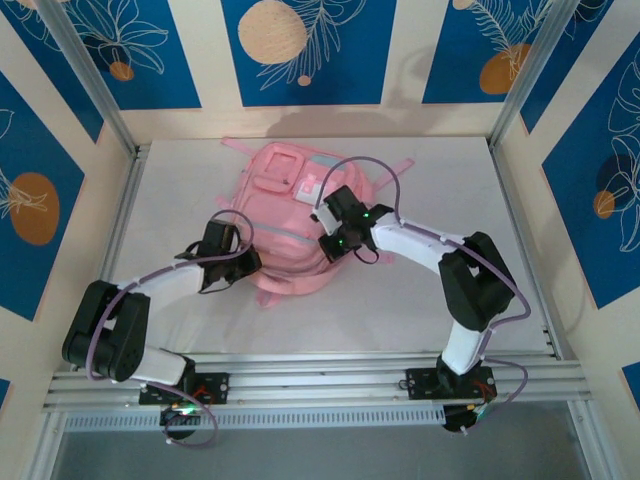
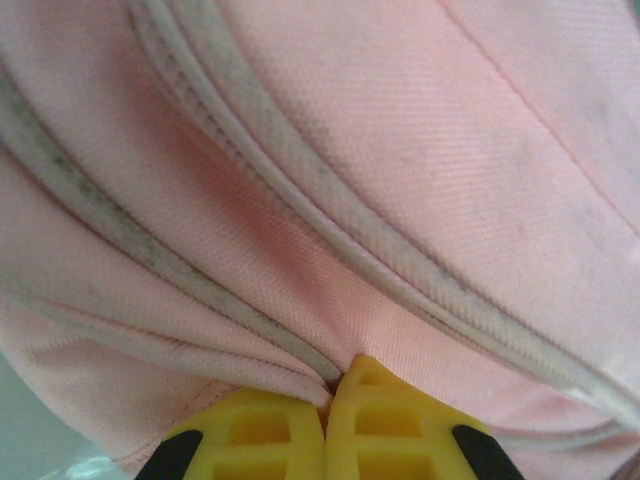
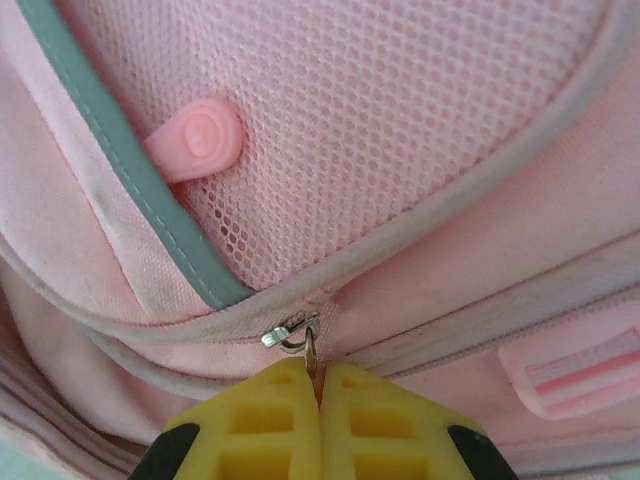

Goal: Pack the student bag
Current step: Zip the student bag at the center of the table, then reset both arms

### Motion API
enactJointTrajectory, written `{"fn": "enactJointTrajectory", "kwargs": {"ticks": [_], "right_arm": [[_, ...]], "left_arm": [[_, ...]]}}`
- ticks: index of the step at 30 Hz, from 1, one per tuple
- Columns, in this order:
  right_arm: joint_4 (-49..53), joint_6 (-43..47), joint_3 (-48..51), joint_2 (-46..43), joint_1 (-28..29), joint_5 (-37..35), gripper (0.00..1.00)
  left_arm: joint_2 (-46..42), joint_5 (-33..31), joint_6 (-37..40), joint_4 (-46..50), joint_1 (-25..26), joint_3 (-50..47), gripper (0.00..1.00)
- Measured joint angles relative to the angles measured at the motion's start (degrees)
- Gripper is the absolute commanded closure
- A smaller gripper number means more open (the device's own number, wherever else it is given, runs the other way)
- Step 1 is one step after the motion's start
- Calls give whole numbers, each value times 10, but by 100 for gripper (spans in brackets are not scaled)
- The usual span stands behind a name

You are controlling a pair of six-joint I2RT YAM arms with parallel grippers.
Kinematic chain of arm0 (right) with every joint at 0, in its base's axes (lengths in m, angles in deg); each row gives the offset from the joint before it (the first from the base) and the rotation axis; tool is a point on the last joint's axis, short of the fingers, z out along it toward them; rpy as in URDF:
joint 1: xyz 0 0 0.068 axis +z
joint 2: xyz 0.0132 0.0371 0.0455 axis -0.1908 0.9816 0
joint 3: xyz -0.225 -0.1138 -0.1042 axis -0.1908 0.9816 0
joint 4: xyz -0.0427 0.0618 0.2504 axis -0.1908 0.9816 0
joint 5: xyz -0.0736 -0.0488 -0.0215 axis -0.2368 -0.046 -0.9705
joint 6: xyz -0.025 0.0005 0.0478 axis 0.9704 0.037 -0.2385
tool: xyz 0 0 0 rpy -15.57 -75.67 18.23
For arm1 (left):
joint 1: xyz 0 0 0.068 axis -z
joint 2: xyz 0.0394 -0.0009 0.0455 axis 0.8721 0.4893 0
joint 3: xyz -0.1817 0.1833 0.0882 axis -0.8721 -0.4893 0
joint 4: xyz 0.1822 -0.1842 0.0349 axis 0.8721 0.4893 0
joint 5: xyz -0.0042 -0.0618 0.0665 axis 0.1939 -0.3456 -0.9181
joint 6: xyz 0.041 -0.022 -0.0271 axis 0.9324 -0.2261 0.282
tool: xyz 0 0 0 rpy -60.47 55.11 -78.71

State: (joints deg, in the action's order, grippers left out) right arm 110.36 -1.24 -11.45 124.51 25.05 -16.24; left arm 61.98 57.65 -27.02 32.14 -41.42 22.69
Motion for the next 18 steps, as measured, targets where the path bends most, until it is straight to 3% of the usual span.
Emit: {"fn": "enactJointTrajectory", "kwargs": {"ticks": [4,5,6,8,9,12,16,18], "right_arm": [[7,0,-38,29,-32,4,100],[5,0,-43,30,-38,4,94],[4,-2,-46,30,-42,6,80],[1,-9,-48,29,-44,8,47],[2,-11,-48,28,-46,6,37],[-9,-25,-38,20,-51,8,11],[-33,-49,17,-45,-71,-14,1],[-51,-65,44,-76,-93,-34,0]], "left_arm": [[0,-4,13,6,4,0,100],[0,-7,15,9,3,0,100],[0,-7,18,8,4,0,95],[-4,-9,27,11,4,1,70],[-6,-13,30,16,3,1,55],[-11,-19,46,39,2,10,34],[-45,-77,92,101,1,56,3],[-61,-124,120,114,1,75,0]]}}
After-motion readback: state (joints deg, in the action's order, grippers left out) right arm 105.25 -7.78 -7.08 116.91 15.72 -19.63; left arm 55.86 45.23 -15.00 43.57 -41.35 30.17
